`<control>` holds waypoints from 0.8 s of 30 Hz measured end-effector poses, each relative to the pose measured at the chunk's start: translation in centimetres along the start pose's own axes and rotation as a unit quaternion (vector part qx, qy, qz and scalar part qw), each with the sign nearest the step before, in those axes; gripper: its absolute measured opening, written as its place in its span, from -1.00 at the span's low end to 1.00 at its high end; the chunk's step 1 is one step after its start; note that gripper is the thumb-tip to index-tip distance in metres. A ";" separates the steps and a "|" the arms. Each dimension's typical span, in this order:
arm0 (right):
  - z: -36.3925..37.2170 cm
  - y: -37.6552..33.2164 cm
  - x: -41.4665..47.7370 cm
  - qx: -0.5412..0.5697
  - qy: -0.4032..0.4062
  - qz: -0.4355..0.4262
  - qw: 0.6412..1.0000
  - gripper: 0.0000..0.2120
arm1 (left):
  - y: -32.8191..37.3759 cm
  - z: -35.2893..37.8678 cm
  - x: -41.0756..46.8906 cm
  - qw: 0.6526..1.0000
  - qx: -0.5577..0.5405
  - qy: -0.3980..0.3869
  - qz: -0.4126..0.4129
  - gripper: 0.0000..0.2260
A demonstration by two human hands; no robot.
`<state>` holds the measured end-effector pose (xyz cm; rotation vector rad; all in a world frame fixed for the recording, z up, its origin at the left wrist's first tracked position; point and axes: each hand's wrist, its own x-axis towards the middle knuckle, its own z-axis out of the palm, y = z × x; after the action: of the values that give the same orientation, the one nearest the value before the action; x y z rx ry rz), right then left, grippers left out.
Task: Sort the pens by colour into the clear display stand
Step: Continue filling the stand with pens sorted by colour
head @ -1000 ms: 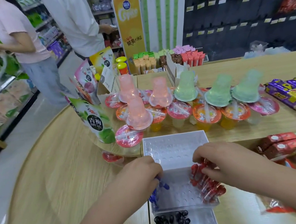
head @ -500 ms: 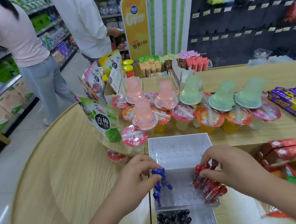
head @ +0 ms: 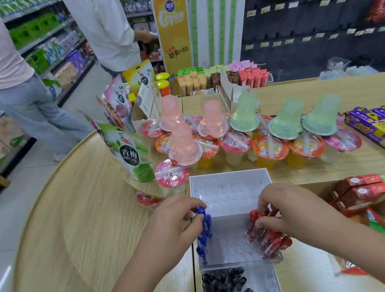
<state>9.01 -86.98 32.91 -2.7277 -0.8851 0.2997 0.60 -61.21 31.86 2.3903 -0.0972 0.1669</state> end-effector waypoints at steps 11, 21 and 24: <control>-0.5 -0.3 0.1 0.027 -0.005 0.029 0.999 -0.82 | -0.3 0.5 -0.4 0.998 -0.049 0.005 -0.034 -0.79; -0.4 -1.0 0.3 -0.043 0.026 0.059 0.997 -0.71 | 0.2 0.9 0.0 0.999 -0.038 -0.039 -0.008 -0.80; -0.4 -1.4 0.2 -0.053 0.036 0.048 0.997 -0.74 | -0.2 1.0 -0.1 0.999 -0.025 -0.041 -0.005 -0.80</control>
<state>8.55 -85.81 33.71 -2.8652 -0.7736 0.1755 0.64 -61.73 31.02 2.3470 -0.1253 0.0618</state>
